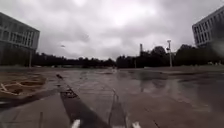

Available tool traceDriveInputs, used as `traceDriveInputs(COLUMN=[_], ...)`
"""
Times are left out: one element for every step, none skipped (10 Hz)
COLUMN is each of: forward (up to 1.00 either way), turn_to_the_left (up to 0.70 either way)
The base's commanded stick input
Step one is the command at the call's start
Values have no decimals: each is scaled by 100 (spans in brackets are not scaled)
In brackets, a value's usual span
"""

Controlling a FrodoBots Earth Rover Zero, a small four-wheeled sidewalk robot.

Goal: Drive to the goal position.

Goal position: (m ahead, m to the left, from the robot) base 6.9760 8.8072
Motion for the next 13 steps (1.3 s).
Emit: traceDriveInputs(forward=[100,100,100,100,100,100,100,100,100,100,100,100,100], turn_to_the_left=[2,1,3,4,3,3,2,0,0,0,0,0,0])
